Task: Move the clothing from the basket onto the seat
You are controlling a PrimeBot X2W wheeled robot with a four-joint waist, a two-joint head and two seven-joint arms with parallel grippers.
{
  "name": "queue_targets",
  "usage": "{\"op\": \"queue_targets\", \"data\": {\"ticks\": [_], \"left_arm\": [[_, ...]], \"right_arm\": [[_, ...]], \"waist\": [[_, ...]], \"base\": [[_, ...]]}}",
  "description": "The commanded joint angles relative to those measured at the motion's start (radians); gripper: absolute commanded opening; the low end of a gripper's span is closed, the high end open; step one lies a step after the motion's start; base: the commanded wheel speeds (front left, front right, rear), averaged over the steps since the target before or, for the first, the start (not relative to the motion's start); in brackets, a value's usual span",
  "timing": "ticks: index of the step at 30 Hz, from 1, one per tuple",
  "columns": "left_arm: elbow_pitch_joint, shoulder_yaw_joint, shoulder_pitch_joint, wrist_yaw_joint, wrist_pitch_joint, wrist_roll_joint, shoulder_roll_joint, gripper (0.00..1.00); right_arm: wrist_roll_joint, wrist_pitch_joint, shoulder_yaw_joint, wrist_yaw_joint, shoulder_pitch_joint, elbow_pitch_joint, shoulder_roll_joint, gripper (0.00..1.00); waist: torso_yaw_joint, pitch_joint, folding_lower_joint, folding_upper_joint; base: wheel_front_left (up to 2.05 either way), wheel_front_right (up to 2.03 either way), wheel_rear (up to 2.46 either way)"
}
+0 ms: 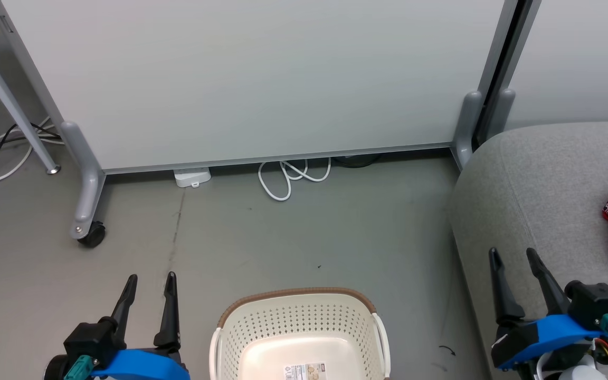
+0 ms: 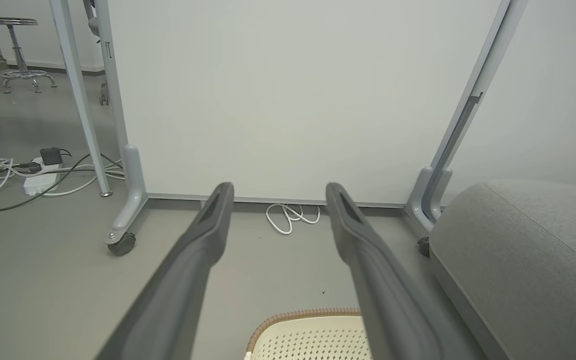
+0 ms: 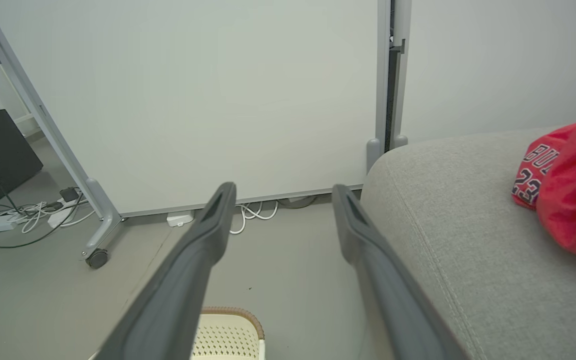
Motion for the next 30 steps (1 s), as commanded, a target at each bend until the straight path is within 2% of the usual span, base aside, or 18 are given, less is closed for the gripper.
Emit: {"op": "queue_targets", "data": {"ticks": [1, 30], "left_arm": [[0.001, 0.009, 0.008, -0.002, -0.005, 0.009, -0.003, 1.0], [0.024, 0.0, -0.004, -0.002, -0.005, 0.004, 0.0, 1.0]], "right_arm": [[0.005, -0.006, 0.008, 0.001, 0.017, 0.003, 0.0, 1.0], [0.007, 0.008, 0.034, 0.001, 0.023, 0.032, 0.0, 1.0]], "waist": [[0.001, -0.002, 0.0001, 0.0], [-0.005, -0.001, 0.0001, 0.0]], "base": [[0.0, 0.0, 0.0], [0.0, 0.0, 0.0]]}}
